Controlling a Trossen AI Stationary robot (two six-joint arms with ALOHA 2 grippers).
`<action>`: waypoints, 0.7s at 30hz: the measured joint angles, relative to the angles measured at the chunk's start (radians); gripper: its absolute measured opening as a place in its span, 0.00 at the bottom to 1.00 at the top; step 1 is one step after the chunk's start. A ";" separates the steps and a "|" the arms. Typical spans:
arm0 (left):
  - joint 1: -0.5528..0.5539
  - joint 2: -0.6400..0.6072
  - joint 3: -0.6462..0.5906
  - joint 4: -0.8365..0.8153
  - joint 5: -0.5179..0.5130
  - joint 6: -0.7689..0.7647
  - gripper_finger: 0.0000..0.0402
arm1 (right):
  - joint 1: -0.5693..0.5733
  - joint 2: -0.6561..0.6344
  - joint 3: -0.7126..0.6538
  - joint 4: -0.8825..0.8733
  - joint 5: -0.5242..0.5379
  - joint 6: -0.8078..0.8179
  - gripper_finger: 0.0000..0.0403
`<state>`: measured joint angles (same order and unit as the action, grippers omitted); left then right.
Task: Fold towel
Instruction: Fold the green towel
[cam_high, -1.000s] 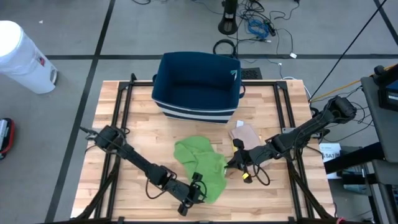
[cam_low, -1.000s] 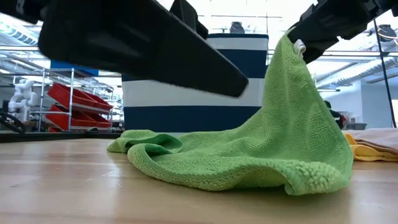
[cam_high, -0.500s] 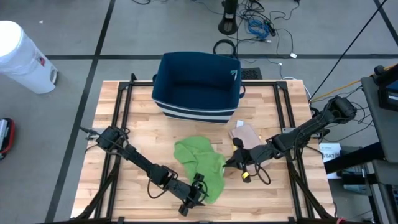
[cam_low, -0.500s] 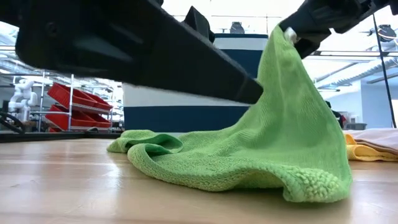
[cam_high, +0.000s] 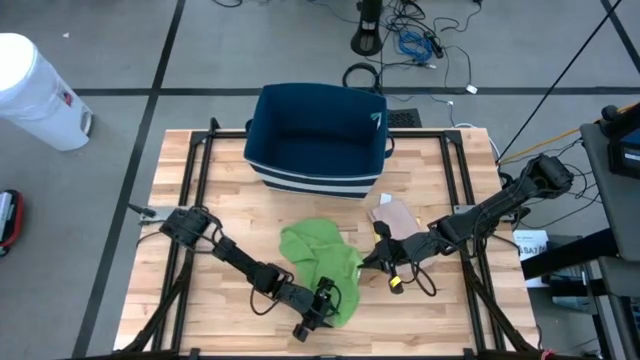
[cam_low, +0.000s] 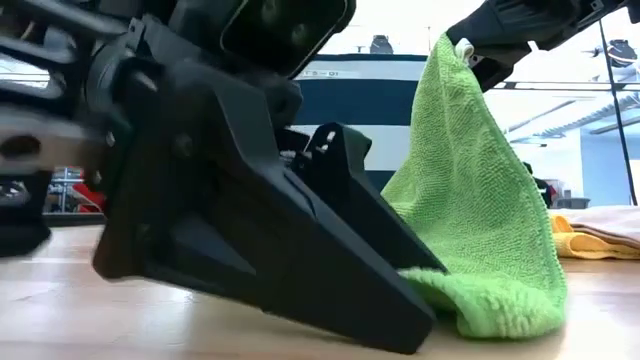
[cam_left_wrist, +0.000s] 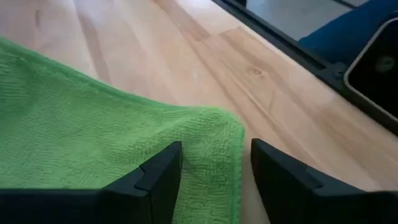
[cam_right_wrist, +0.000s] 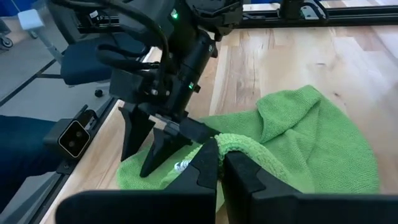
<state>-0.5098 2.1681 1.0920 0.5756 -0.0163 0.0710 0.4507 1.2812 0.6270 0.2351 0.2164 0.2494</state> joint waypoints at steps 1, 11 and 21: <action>-0.001 0.001 0.000 0.002 -0.023 0.005 0.49 | 0.000 0.000 0.000 0.000 0.000 0.000 0.00; 0.021 -0.001 0.000 -0.028 -0.067 -0.019 0.33 | 0.000 0.000 0.000 -0.001 0.000 0.000 0.00; 0.020 -0.015 -0.001 -0.017 0.063 0.029 0.01 | 0.000 0.000 0.000 -0.010 -0.026 -0.003 0.00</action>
<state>-0.4899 2.1527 1.0906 0.5590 0.0472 0.1001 0.4511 1.2812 0.6270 0.2255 0.1902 0.2466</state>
